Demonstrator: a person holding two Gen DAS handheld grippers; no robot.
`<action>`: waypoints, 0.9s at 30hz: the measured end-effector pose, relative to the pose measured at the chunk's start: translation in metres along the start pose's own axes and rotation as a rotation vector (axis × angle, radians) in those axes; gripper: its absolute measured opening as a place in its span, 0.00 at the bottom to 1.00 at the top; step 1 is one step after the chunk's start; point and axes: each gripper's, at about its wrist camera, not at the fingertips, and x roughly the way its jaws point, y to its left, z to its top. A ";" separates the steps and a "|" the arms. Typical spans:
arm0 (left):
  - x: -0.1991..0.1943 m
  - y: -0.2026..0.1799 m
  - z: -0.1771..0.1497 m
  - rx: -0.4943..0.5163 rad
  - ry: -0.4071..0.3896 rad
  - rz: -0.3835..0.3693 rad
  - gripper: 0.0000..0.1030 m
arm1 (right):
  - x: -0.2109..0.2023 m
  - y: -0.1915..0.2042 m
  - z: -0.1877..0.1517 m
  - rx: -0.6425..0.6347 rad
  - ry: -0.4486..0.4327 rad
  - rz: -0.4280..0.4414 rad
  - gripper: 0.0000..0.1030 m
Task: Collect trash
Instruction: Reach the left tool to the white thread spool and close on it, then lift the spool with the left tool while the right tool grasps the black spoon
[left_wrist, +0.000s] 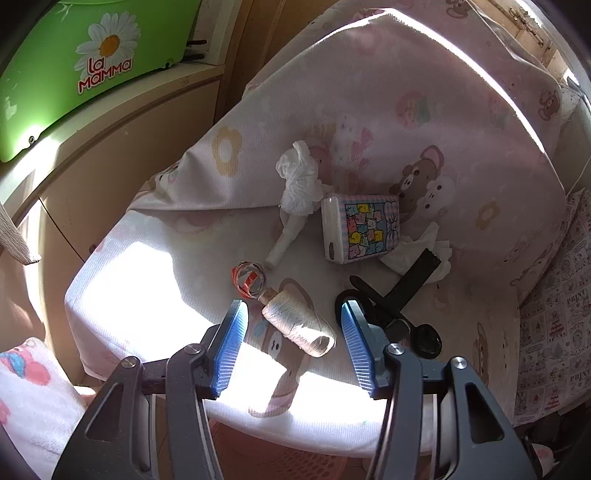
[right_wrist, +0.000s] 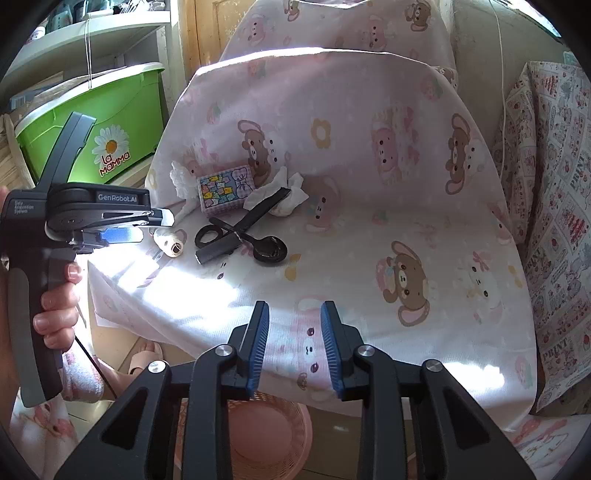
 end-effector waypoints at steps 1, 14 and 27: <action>0.003 -0.002 0.000 -0.002 0.015 0.003 0.45 | 0.000 0.001 0.000 -0.008 -0.003 -0.009 0.43; 0.016 -0.028 -0.011 0.091 0.058 0.061 0.25 | 0.001 -0.002 -0.001 0.009 0.000 -0.022 0.54; -0.052 -0.038 -0.020 0.238 -0.098 0.122 0.24 | 0.000 0.000 -0.002 -0.003 -0.001 -0.038 0.54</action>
